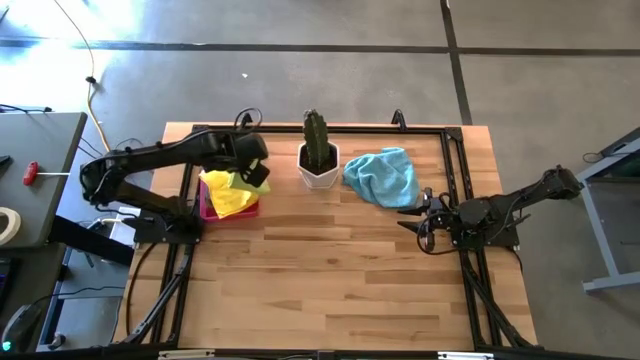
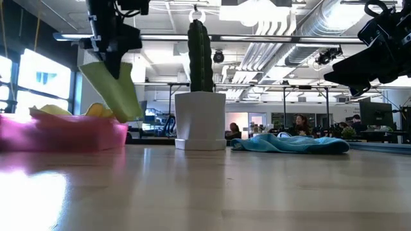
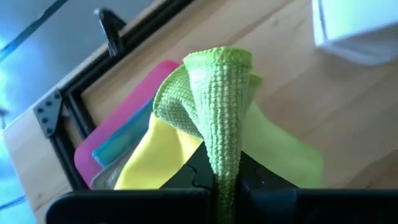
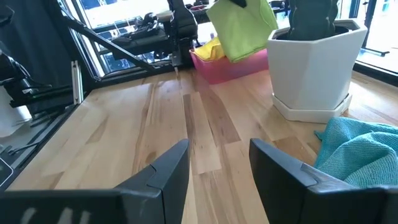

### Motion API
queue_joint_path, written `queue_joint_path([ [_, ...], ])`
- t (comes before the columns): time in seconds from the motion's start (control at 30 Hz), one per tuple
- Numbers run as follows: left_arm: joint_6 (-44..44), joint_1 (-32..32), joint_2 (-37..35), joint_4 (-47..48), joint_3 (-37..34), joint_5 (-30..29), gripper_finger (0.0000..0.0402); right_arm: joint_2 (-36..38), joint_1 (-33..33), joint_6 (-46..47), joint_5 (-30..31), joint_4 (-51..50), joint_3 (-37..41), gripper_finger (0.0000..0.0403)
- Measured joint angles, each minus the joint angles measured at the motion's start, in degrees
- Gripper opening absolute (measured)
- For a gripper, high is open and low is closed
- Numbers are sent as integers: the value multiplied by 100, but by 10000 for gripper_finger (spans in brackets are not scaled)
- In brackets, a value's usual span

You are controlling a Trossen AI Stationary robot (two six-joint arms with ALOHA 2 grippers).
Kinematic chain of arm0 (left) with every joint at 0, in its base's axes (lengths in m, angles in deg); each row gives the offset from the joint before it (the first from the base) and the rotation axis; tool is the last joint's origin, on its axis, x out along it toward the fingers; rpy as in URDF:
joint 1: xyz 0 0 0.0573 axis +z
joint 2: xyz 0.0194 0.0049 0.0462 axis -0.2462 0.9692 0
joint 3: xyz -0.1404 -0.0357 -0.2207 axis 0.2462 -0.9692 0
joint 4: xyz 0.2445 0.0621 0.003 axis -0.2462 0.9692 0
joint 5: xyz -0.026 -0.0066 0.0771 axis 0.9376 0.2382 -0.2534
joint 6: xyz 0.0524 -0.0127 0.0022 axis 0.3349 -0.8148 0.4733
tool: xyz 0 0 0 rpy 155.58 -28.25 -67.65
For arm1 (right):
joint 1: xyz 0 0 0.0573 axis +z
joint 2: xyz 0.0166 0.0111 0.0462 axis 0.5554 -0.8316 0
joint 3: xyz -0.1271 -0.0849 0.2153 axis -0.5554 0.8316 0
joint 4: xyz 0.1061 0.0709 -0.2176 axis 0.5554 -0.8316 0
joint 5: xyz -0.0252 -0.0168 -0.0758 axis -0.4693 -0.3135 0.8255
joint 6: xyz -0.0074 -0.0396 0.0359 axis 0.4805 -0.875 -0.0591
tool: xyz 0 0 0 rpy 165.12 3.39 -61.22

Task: Fold microfiber towels
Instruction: Put the light green towel in the pink bin

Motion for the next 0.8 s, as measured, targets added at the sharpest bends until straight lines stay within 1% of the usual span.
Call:
queue_joint_path([
  [0.07,55,48,-37,-108,2,-9,3,0,1,0,0,0,0,161],
  [0.17,55,146,-18,15,2,-15,3,0,0,-2,0,0,0,161],
  [0.27,-55,160,-24,421,2,-24,3,0,2,0,0,0,0,161],
  [0.4,-419,158,-12,1113,2,-35,3,0,0,-1,0,0,0,161],
  [0.53,-601,149,126,1589,-24,-75,3,0,2,0,0,0,0,161],
  [0.63,-566,147,172,1529,-199,-155,3,0,0,0,0,0,0,161],
  [0.8,-396,149,177,1249,-730,-158,4,0,0,0,0,0,0,161],
])
